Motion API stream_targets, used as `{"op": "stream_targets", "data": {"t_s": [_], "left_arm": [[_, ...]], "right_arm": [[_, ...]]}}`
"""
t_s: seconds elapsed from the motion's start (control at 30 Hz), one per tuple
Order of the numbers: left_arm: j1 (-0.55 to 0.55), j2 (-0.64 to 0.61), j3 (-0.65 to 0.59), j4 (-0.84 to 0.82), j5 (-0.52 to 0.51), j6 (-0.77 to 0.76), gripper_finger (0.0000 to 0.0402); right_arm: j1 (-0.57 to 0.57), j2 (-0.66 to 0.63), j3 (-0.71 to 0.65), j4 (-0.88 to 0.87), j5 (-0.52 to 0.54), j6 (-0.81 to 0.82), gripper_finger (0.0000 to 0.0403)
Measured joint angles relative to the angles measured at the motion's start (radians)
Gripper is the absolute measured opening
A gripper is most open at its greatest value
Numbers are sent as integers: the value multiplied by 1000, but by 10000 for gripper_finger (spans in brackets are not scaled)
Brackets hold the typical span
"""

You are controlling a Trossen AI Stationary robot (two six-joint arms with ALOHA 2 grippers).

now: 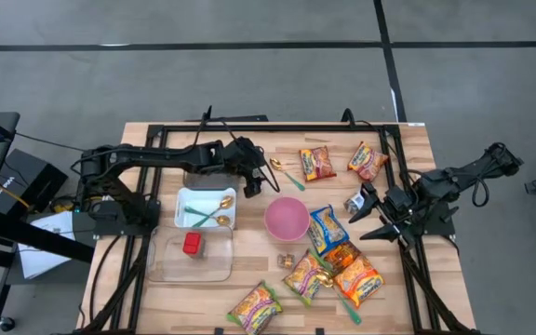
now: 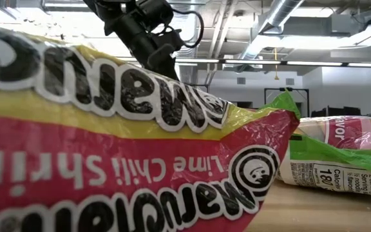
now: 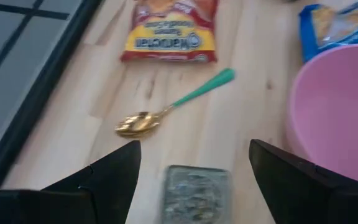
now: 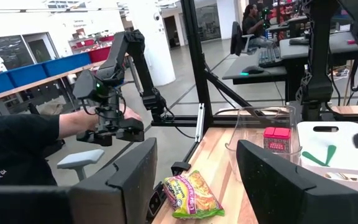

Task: Pick & Place Food Item
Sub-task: Put the white spice bottle into the transparent bin

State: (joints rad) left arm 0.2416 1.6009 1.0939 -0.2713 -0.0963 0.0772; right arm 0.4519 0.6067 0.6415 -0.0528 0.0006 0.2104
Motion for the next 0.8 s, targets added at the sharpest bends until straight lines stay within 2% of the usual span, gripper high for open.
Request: {"op": "stream_targets", "data": {"t_s": [0.1,0.5,0.8], "left_arm": [[8,0,0,-19,44,-16,303],[21,33,-2,-42,43,-31,359],[42,78,-1,-52,45,-30,370]], "right_arm": [[0,0,0,0,0,0,215],[-1,0,0,1,0,-1,215],[-1,0,0,-2,0,-2,215]]}}
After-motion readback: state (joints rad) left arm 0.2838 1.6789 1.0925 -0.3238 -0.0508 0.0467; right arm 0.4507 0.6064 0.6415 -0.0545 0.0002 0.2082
